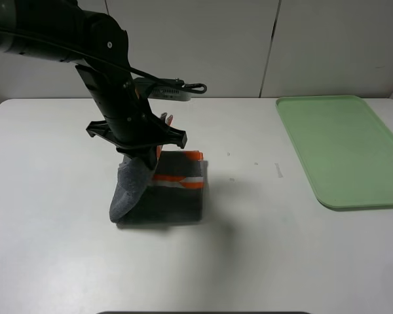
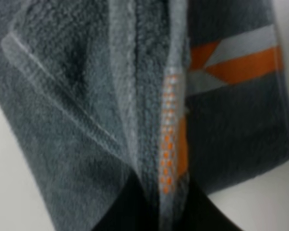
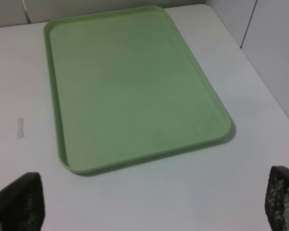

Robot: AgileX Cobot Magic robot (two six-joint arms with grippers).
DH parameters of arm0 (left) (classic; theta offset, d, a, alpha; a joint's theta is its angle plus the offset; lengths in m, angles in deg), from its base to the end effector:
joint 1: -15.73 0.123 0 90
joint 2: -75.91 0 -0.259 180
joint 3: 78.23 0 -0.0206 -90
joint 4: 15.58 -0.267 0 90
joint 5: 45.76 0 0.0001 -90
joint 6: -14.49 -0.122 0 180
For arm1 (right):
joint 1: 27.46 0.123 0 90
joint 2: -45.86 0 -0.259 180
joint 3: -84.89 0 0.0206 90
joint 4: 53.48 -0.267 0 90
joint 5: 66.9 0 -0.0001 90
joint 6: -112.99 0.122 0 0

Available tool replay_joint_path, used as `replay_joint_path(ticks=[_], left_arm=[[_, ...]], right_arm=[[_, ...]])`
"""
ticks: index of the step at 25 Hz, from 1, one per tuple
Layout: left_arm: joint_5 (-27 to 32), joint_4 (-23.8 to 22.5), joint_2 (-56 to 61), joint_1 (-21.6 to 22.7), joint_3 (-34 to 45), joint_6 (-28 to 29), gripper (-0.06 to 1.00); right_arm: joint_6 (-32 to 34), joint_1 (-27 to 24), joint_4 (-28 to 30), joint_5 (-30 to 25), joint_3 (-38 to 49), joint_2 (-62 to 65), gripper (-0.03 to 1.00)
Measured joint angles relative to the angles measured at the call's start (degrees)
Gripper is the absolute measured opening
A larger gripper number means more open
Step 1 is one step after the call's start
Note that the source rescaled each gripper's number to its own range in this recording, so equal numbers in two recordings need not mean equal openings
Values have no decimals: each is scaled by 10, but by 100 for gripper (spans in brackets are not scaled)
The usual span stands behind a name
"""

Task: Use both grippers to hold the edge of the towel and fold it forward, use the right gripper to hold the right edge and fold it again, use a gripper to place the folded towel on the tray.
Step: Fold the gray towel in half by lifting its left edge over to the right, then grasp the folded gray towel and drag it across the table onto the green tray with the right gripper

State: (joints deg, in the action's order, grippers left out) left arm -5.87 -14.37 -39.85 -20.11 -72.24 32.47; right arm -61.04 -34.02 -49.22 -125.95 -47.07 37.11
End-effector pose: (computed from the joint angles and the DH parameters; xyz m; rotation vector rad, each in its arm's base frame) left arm 0.3142 -0.2290 0.1175 0.4233 2.8227 -0.2293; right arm 0.0644 -0.0152 0.2729 0.2223 2.0086 -0.0952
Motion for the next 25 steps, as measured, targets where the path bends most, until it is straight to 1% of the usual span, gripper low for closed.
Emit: replay_joint_path(ticks=[7,10,11,12,14,15,16,17,20,25], left_arm=[[-61,4,-21,-14,0,0,8],[-65,10,-23,-17,0,0,16],[-67,15,-23,-17,0,0,21],[-70,21,-23,-17,0,1,29],[-73,30,-23,-17,0,1,53],[-73,30,-23,-18,0,1,69],[-73,30,-23,-18,0,1,81],[-73,30,-23,-18,0,1,88],[-73,26,-23,-18,0,1,97],[-73,26,-20,-18,0,1,100]], right_arm=[[0,0,-1,0,0,0,100],[0,0,-2,0,0,0,100],[0,0,-2,0,0,0,100],[0,0,-2,0,0,0,100],[0,0,-2,0,0,0,100],[0,0,-2,0,0,0,100],[0,0,-2,0,0,0,100],[0,0,-2,0,0,0,100],[0,0,-2,0,0,0,100],[0,0,-2,0,0,0,100]])
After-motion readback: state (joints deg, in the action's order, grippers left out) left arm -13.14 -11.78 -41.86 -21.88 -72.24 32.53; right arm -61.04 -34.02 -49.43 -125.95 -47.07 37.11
